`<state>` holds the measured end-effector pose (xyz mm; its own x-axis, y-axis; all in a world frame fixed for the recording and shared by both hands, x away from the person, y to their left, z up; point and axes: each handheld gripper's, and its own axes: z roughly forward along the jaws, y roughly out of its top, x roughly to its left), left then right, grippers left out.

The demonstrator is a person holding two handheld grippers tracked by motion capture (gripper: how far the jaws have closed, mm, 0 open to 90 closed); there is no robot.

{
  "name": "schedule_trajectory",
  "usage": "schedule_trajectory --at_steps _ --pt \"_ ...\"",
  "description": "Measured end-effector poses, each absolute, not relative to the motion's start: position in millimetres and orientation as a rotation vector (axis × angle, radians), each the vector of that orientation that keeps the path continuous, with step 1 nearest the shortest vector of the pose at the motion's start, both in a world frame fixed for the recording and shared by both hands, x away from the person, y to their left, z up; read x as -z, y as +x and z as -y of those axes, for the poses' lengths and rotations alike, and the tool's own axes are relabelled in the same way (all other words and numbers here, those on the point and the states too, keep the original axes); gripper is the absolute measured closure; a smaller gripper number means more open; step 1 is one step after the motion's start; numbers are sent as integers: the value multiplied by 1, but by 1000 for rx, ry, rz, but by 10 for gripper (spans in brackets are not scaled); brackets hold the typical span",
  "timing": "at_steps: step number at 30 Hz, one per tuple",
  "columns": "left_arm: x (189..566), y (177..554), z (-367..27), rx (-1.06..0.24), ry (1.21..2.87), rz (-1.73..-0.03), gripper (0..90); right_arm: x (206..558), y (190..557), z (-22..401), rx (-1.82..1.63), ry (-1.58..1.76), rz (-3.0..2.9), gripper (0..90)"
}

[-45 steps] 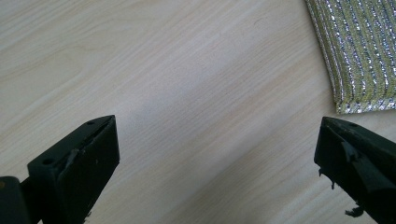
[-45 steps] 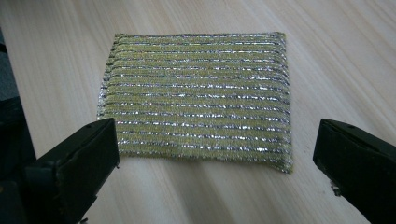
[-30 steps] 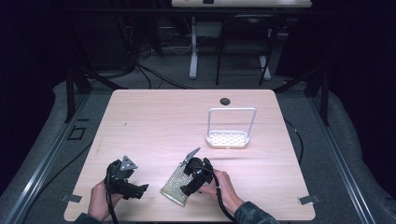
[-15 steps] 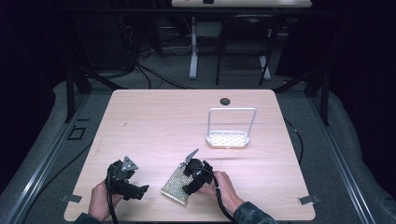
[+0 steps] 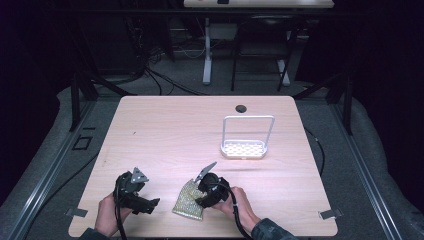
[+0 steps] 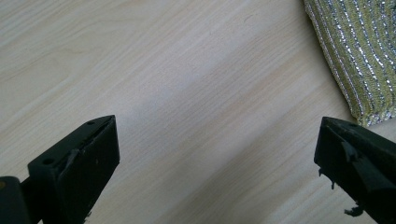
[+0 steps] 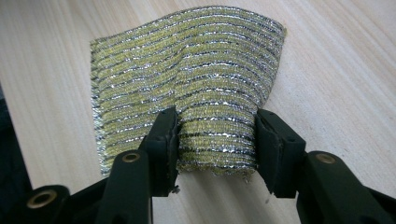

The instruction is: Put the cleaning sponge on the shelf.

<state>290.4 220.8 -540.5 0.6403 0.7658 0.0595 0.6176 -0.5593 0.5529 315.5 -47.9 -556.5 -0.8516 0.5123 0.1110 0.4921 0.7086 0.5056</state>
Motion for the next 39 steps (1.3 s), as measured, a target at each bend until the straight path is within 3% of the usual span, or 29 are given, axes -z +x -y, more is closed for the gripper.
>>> schedule_trajectory --at_steps 23,39 --pt "539 289 -221 -411 2369 -1080 1 527 312 83 -890 924 -2749 544" --pt "539 290 -219 -409 2375 -1073 1 501 311 135 -964 1046 -2623 549"
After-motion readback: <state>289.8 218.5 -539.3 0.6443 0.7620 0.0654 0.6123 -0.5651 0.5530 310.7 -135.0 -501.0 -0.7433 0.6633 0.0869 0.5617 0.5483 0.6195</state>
